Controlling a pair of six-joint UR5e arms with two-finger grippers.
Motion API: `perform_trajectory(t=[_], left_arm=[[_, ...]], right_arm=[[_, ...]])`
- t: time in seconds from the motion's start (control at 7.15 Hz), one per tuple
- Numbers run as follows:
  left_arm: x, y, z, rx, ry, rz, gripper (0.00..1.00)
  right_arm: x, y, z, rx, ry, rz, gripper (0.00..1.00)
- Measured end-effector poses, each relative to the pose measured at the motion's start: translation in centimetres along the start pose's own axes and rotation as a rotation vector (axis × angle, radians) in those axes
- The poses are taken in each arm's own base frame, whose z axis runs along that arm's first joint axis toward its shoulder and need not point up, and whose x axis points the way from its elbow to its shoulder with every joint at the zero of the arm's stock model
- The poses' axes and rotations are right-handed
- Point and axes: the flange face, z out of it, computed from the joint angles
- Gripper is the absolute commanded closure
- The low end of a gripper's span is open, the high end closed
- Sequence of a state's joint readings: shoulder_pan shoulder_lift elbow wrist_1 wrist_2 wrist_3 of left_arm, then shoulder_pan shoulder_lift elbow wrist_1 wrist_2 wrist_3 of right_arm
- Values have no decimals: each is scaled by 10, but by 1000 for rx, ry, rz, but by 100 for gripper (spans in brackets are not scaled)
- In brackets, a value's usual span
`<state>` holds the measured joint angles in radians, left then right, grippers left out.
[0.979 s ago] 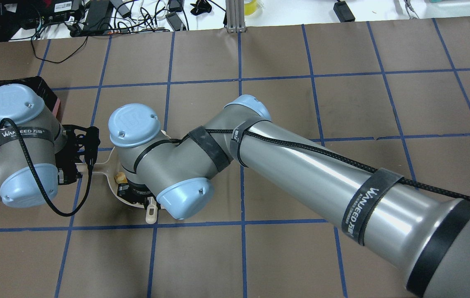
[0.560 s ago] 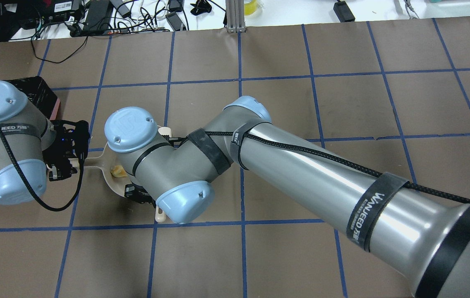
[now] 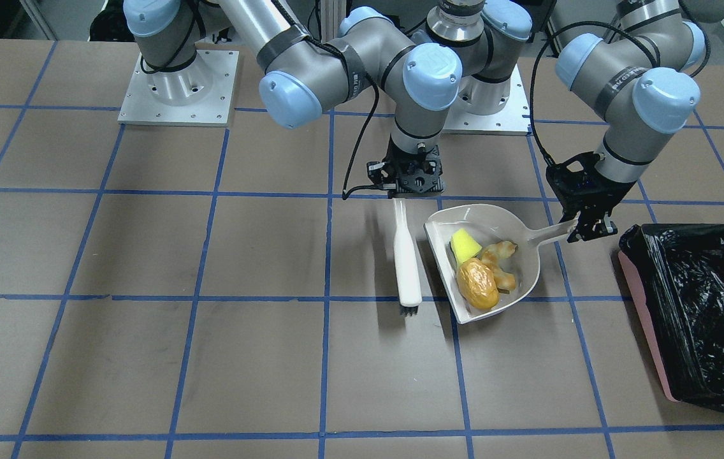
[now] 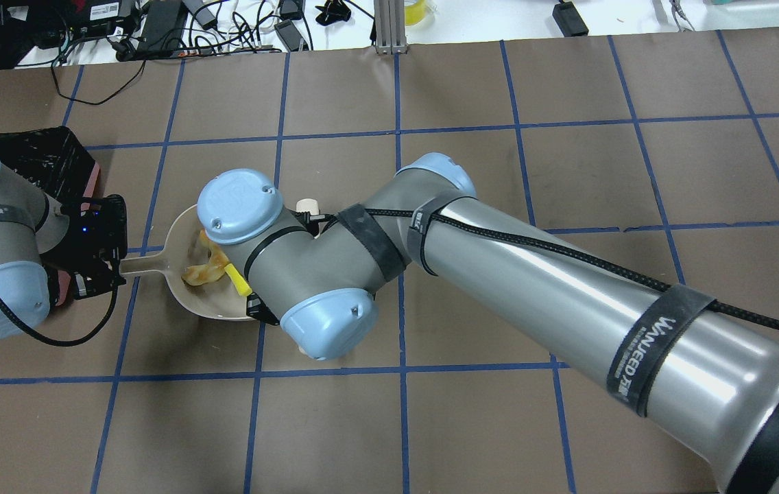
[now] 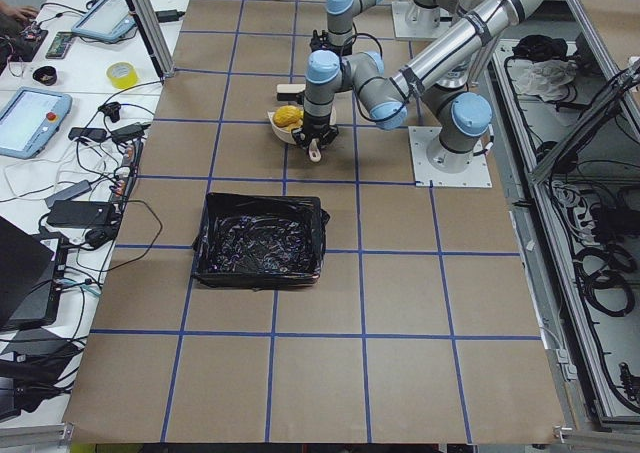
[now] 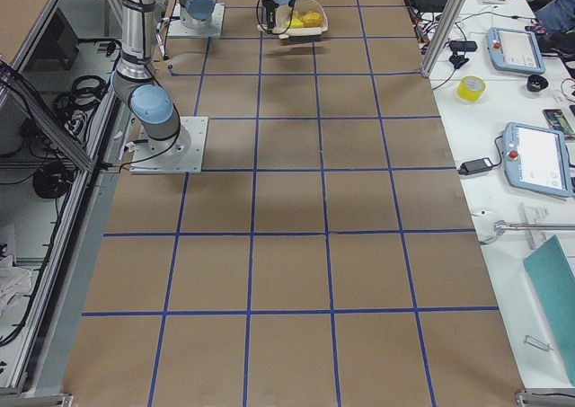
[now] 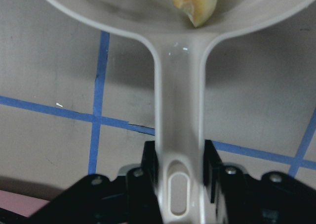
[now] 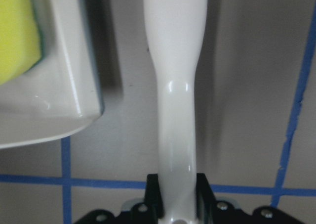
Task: Sweep and dump trash into bin
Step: 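Lift the dustpan over the bin with left gripper while right carries brush back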
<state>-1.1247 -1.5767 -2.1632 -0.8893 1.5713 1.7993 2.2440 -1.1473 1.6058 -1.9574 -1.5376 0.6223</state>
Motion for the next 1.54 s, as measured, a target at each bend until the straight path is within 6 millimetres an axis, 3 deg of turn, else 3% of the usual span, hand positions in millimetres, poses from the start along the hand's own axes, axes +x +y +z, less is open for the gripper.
perform_trajectory(t=[0.28,0.56,0.7,0.84,1.12,1.26,1.4,1.54], left_arm=[[-13,39,-15,55,15,-76,100],[-38,111,-66,139,65,-210,100],[-44,155,-97,167,86,-280,100],[-41,200,-120,179,96,-343,100],[-23,285,-131,168,99,-456,100],[-20,318,-133,148,100,-491,100],[-24,342,-137,115,101,-506,100],[-32,362,-139,82,107,-509,100]], right_arm=[[93,-68,-31,13,-5,136,100],[203,-127,-44,18,8,234,100],[266,-145,-45,6,35,231,100],[330,-155,-44,-12,44,207,100],[448,-162,-30,-48,32,143,100],[495,-161,-23,-60,24,122,100],[530,-157,-16,-75,25,107,100],[551,-152,-9,-89,45,102,100]])
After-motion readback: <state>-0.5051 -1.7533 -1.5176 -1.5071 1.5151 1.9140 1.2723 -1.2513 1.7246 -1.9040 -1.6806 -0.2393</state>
